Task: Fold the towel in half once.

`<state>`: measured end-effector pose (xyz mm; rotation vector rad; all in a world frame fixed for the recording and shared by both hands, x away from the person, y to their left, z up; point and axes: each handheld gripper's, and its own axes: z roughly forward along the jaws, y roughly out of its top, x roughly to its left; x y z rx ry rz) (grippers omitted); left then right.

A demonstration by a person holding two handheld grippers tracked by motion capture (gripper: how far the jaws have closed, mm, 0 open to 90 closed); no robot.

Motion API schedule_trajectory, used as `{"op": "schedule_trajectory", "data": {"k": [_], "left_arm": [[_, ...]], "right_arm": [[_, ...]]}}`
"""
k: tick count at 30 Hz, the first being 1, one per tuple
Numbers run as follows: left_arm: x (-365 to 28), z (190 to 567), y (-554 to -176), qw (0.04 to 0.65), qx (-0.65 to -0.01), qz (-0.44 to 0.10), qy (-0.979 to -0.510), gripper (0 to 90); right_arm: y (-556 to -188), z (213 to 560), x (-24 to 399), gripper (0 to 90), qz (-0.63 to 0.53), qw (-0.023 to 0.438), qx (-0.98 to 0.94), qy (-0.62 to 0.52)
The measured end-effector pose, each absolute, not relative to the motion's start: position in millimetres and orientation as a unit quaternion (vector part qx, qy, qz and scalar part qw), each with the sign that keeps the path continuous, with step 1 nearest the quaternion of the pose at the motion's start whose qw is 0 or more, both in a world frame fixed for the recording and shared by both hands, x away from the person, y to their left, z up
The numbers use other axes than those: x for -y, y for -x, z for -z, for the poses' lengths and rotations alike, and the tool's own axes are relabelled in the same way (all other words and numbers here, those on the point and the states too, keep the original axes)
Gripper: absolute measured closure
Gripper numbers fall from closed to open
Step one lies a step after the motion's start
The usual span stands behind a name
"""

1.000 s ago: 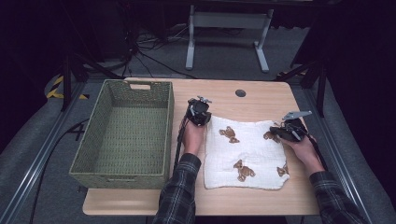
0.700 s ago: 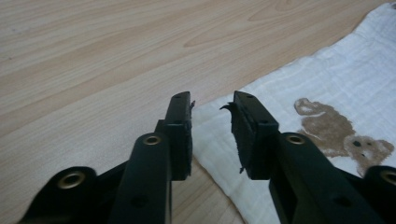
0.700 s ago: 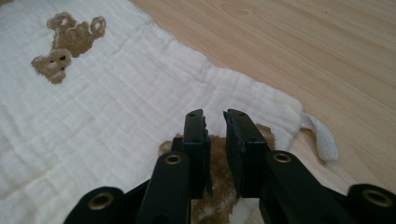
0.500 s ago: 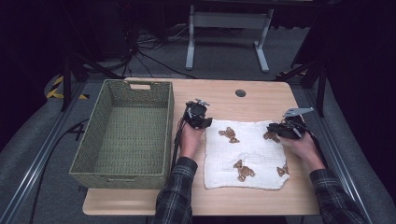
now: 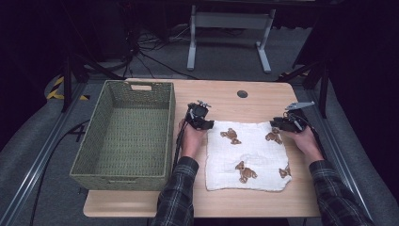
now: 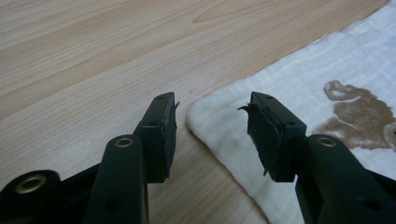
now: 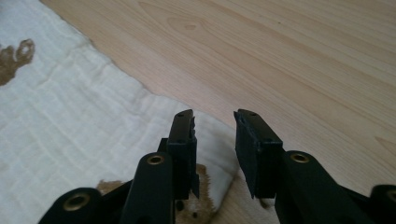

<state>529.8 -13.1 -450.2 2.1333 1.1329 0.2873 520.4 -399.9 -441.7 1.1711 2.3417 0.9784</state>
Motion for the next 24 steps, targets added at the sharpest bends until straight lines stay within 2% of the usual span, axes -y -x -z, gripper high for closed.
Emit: {"op": "schedule_trajectory", "data": {"k": [5, 8, 10, 12, 15, 19, 24], "left_arm": [[16, 454, -532, 0.338, -0.43, -0.116, -0.829, 51.9], [19, 457, -533, 0.333, -0.427, -0.121, -0.832, 56.0], [20, 456, -533, 0.33, -0.425, -0.123, -0.834, 62.1], [21, 456, -532, 0.323, -0.42, -0.13, -0.838, 70.3], [21, 456, -531, 0.329, -0.422, -0.116, -0.836, 82.4], [20, 451, -530, 0.34, -0.426, -0.104, -0.832, 85.2], [19, 435, -522, 0.358, -0.415, -0.118, -0.828, 85.3]], "right_arm": [[-525, 449, 405, 64.4, -0.345, 0.162, -0.821, -0.425], [-525, 450, 403, 65.8, -0.341, 0.167, -0.822, -0.425], [-524, 451, 402, 70.0, -0.335, 0.176, -0.823, -0.422], [-523, 451, 402, 78.1, -0.334, 0.181, -0.823, -0.422], [-521, 452, 402, 86.2, -0.337, 0.176, -0.823, -0.421], [-519, 450, 403, 87.9, -0.337, 0.167, -0.827, -0.418], [-512, 439, 402, 88.1, -0.351, 0.168, -0.826, -0.408]]}}
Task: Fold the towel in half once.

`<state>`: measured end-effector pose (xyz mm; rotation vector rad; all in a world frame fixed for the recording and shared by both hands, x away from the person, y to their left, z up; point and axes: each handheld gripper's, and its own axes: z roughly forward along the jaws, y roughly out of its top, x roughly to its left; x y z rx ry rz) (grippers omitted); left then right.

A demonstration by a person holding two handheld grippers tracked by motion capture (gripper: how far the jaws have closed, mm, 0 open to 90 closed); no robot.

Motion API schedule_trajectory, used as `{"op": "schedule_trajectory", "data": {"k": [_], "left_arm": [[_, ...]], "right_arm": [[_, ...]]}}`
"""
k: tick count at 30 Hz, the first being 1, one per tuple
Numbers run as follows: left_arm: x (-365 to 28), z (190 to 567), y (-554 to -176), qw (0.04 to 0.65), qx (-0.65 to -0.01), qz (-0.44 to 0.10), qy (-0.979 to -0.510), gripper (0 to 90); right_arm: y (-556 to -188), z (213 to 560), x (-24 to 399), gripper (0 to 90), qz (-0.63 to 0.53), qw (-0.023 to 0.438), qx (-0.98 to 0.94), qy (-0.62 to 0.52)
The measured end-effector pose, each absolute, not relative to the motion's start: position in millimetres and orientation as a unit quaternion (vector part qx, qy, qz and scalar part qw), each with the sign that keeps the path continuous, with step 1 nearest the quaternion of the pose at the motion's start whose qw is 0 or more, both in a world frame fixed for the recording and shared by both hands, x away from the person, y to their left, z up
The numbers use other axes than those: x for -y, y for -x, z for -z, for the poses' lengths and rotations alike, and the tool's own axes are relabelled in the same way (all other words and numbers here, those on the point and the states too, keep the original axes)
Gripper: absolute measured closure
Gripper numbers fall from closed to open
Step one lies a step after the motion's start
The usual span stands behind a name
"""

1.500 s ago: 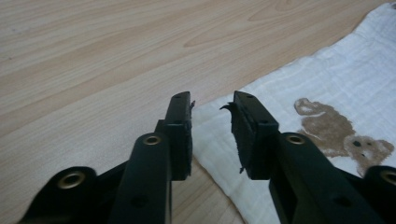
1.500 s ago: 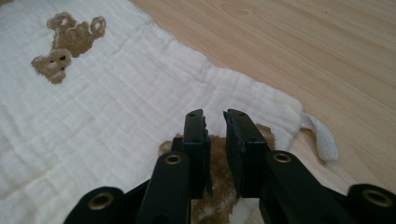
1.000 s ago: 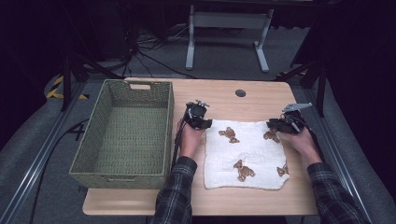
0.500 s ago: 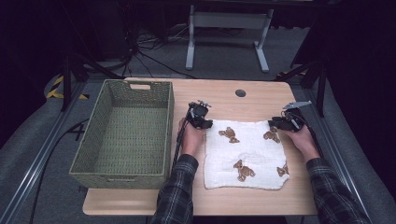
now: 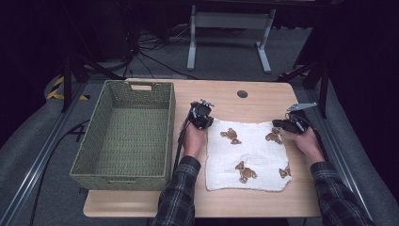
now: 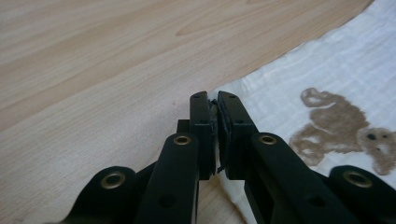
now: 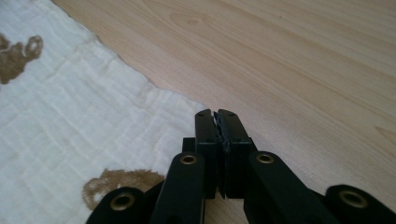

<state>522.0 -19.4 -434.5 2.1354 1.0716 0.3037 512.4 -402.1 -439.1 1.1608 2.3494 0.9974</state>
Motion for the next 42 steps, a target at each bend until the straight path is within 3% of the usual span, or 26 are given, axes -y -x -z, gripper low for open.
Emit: {"op": "schedule_trajectory", "data": {"k": [14, 42], "left_arm": [[16, 413, -497, 0.357, -0.407, -0.142, -0.829, 85.4], [1, 412, -433, 0.359, -0.383, -0.138, -0.84, 85.6]], "right_arm": [[-482, 417, 409, 88.2, -0.384, 0.178, -0.818, -0.39], [-418, 415, 415, 88.1, -0.387, 0.168, -0.832, -0.361]]}}
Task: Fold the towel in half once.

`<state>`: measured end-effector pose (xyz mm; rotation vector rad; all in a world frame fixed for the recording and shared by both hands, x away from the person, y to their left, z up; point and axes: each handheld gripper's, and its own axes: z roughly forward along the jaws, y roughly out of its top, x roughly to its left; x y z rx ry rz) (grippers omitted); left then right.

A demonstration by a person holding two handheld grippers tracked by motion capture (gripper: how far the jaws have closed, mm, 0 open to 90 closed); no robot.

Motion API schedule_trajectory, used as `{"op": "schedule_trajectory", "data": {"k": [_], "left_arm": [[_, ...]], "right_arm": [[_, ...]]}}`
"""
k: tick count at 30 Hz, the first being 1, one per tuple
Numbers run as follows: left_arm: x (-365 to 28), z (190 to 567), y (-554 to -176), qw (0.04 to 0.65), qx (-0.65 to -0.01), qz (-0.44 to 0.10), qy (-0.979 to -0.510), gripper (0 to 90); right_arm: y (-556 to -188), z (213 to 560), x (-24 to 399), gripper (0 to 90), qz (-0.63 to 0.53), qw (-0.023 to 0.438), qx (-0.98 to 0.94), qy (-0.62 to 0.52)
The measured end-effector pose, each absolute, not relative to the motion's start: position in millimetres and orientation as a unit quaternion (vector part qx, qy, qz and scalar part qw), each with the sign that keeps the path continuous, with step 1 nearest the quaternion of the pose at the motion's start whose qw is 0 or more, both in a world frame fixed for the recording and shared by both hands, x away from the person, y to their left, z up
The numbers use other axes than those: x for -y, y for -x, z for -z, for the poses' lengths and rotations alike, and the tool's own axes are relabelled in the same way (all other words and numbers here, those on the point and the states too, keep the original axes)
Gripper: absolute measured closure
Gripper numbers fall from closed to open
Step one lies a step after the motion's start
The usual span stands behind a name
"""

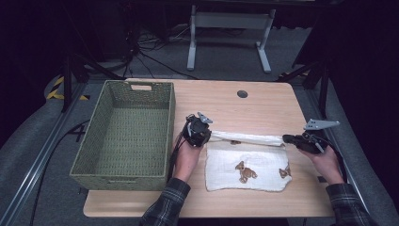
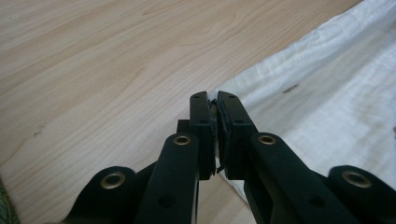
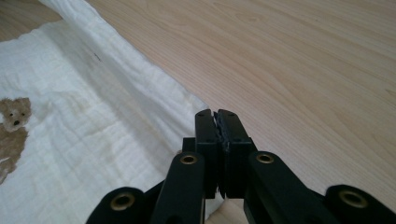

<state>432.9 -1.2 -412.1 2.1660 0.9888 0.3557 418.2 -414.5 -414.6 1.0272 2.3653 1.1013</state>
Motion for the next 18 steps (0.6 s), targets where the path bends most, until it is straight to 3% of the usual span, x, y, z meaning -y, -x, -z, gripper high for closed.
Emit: {"op": "schedule_trajectory", "data": {"k": [18], "left_arm": [[1, 411, -385, 0.353, -0.356, -0.144, -0.853, 85.5]], "right_arm": [[-379, 416, 421, 88.1, -0.399, 0.155, -0.831, -0.355]]}}
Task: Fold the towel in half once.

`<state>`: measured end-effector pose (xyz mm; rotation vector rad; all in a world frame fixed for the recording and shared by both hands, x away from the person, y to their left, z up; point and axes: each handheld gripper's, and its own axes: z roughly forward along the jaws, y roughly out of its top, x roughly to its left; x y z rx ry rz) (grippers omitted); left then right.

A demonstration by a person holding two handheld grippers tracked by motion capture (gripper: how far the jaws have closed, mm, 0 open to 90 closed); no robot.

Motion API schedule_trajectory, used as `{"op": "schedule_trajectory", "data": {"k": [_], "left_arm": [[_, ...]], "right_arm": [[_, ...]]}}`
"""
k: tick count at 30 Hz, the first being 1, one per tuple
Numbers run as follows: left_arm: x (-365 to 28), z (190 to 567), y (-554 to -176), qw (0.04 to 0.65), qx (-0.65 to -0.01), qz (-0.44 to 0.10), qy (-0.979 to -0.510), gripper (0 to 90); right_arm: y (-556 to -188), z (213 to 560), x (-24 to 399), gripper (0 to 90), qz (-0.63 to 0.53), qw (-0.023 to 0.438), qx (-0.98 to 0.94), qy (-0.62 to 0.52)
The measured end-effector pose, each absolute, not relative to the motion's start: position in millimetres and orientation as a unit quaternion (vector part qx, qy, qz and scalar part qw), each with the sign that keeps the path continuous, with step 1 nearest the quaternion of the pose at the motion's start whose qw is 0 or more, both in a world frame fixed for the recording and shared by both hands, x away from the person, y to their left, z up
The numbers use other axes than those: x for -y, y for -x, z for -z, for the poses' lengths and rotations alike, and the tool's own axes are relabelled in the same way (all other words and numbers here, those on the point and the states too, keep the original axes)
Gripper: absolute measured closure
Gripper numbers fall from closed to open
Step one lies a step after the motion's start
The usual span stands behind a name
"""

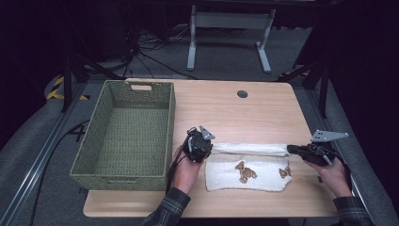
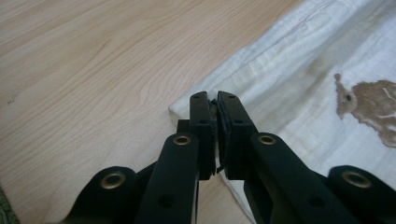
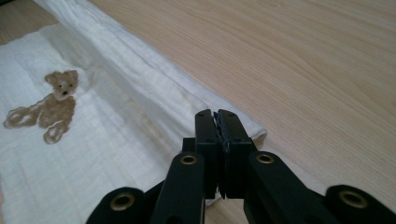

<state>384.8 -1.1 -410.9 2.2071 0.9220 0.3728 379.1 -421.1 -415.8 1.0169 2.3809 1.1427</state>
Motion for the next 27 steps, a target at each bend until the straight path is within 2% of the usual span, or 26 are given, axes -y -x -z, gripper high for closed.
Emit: {"op": "schedule_trajectory", "data": {"k": [27], "left_arm": [[-4, 414, -337, 0.357, -0.331, -0.13, -0.864, 85.6]], "right_arm": [[-328, 414, 426, 88.1, -0.42, 0.141, -0.832, -0.333]]}}
